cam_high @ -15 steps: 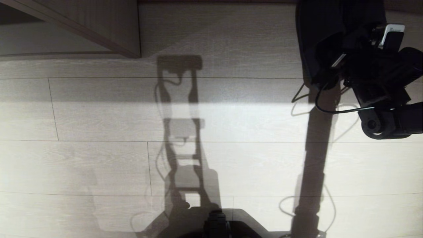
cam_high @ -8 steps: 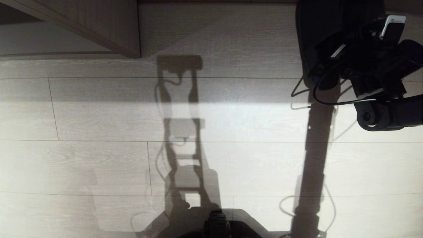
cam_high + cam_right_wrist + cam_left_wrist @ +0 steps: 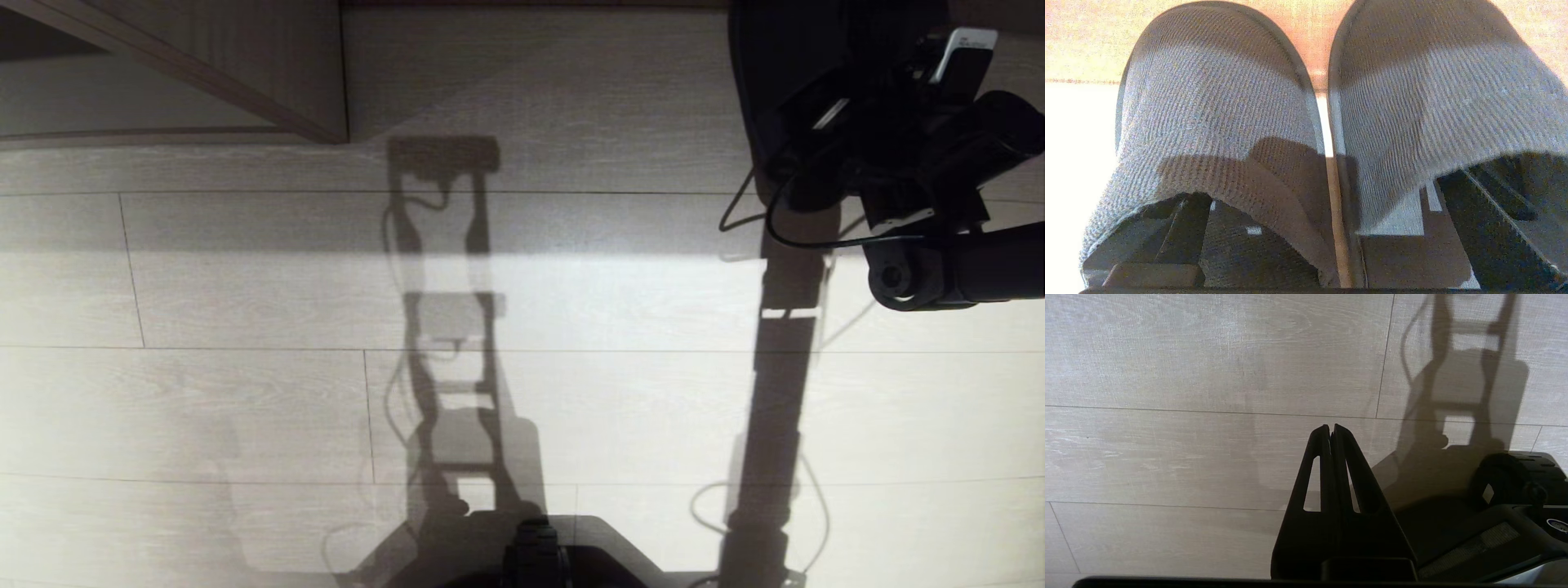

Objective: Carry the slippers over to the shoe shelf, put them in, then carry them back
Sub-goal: Pick up the slippers on the floor

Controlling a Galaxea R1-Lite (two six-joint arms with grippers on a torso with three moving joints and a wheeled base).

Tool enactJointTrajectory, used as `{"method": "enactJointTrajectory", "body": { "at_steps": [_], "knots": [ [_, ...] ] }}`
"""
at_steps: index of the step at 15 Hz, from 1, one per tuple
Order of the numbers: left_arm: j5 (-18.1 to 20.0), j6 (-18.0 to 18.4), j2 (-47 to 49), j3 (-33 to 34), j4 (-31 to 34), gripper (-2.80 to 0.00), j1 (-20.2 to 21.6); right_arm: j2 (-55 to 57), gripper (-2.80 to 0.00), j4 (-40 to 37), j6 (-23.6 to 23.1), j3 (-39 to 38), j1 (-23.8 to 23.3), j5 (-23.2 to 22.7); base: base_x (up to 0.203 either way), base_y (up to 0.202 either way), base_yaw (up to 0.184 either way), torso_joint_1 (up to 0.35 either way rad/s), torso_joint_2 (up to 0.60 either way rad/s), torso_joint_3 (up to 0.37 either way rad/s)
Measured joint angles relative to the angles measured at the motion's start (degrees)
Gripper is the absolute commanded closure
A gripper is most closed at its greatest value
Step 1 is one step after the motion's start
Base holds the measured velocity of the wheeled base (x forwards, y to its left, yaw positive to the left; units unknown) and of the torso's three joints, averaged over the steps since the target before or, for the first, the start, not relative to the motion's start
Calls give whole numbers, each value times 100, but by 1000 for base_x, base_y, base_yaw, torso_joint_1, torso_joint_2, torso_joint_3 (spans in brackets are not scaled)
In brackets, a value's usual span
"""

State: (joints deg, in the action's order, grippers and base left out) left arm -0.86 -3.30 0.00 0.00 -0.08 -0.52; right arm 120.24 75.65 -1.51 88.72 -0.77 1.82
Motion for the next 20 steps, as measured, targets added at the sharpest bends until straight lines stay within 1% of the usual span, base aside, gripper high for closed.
{"method": "enactJointTrajectory", "body": {
  "at_steps": [3,8,9,10,20],
  "knots": [
    [2,0,0,0,2,0,0,79,-280,0,9,174,0,2,0,0,0,0,0,0],
    [1,1,0,0,1,0,0,96,-280,-2,22,212,-5,-5,0,0,0,0,0,0],
    [1,3,0,0,1,0,0,83,-247,-2,22,205,-7,-2,0,0,0,0,0,0],
    [2,0,0,0,1,0,0,73,0,0,22,199,-11,0,0,0,0,0,0,0],
    [2,2,0,0,1,0,0,-9,0,4,33,124,-22,-2,0,0,0,0,0,0]
  ]
}}
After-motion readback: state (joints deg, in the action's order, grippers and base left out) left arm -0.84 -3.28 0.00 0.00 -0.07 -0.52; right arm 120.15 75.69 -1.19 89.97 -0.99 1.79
